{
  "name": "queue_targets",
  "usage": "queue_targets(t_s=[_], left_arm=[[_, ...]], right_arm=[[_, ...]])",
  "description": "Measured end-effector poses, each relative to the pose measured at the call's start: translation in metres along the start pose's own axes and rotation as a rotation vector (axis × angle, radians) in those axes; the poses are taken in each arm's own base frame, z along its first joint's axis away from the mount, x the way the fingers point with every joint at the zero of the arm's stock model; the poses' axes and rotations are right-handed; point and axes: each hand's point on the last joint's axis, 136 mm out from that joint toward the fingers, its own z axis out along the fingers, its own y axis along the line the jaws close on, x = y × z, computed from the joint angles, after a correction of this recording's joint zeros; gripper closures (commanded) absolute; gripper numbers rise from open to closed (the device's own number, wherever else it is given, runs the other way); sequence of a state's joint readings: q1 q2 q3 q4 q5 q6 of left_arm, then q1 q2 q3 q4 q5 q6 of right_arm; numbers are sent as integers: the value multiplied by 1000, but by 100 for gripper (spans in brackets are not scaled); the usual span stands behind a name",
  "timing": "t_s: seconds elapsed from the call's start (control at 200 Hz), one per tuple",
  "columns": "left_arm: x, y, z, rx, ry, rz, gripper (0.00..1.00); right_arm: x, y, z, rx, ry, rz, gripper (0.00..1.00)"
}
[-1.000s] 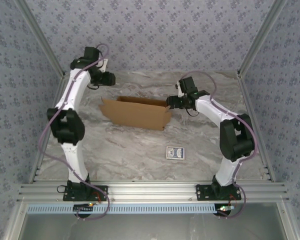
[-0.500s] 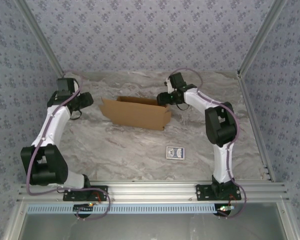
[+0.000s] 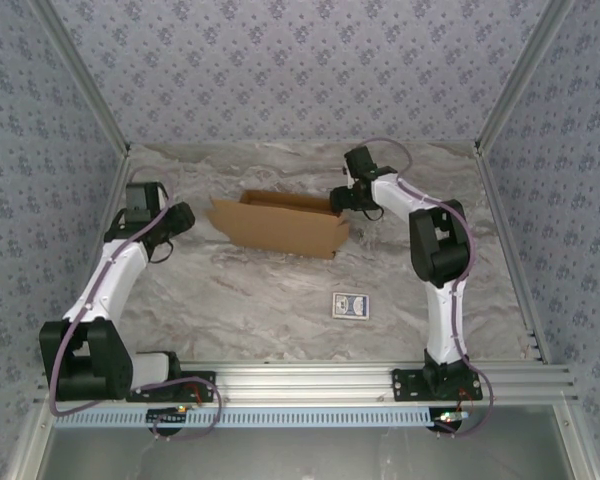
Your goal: Fold the paper box
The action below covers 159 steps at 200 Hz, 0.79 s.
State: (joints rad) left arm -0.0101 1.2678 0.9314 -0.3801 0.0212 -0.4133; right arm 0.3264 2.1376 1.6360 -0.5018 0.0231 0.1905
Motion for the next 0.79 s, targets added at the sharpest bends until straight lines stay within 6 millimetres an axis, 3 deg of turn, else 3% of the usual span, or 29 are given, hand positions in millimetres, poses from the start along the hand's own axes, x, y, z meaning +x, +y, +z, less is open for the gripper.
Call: queue_targets(t_s=[0.15, 0.38, 0.45, 0.57, 0.68, 0.795], left_arm=[[13, -4, 6, -5, 23, 24, 44], [44, -44, 17, 70, 82, 123, 44], [60, -58, 22, 99, 112, 159, 44], [81, -79, 27, 149, 149, 190, 44], [81, -95, 27, 199, 134, 187, 44], [80, -104, 32, 231, 127, 172, 44]], right_arm=[[18, -30, -2, 36, 38, 45, 21], [56, -63, -23, 44, 80, 125, 21], [64, -58, -30, 6, 85, 139, 21], [77, -33, -38, -84, 90, 132, 21], [84, -14, -49, -149, 91, 124, 21], [74, -16, -63, -165, 50, 134, 20]])
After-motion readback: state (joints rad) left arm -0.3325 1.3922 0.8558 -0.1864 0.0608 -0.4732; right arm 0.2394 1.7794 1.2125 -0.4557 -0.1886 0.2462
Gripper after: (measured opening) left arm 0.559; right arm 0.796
